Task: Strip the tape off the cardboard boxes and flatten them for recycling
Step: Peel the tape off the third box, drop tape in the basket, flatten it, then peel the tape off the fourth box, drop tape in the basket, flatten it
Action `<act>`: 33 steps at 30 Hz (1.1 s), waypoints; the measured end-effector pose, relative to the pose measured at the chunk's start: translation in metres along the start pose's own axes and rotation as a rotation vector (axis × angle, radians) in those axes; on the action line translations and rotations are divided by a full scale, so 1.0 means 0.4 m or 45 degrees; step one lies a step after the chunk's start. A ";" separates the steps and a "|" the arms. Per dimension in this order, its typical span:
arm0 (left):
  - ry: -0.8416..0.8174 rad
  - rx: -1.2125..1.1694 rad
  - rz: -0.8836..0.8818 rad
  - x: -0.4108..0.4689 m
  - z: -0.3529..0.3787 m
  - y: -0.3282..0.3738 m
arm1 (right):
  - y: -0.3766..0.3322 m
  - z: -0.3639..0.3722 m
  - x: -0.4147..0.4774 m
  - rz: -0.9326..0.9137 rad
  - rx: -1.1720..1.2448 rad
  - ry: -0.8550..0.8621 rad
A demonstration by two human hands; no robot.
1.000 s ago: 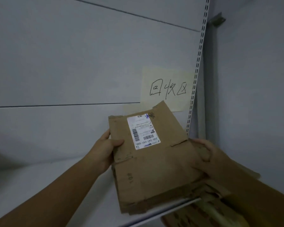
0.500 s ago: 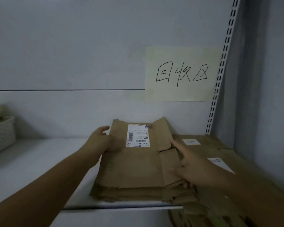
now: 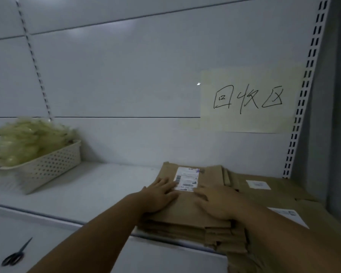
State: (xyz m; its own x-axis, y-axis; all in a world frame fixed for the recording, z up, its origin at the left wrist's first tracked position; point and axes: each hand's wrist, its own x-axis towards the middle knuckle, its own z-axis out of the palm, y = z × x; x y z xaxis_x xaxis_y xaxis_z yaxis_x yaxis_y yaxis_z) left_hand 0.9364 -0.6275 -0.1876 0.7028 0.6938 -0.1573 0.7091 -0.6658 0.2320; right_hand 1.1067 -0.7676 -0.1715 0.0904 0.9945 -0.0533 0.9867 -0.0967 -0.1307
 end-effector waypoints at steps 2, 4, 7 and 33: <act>0.005 -0.064 0.006 -0.005 -0.009 0.006 | 0.001 0.004 0.002 0.049 0.024 -0.046; 0.038 -0.167 0.018 -0.029 -0.013 0.008 | -0.020 -0.009 -0.001 0.107 0.080 -0.100; 0.153 -0.195 0.049 -0.112 -0.037 -0.048 | -0.084 -0.055 0.006 0.269 -0.104 -0.089; 0.499 0.332 -0.751 -0.759 -0.400 -1.335 | -1.484 0.117 0.570 -0.854 -0.174 0.214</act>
State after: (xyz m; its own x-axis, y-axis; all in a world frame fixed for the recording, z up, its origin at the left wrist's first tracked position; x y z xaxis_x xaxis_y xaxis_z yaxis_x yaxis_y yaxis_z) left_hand 0.3350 -0.4387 -0.1103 0.1654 0.9698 0.1794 0.9862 -0.1632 -0.0273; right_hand 0.5352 -0.4855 -0.1524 -0.5348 0.8315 0.1503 0.8439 0.5347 0.0444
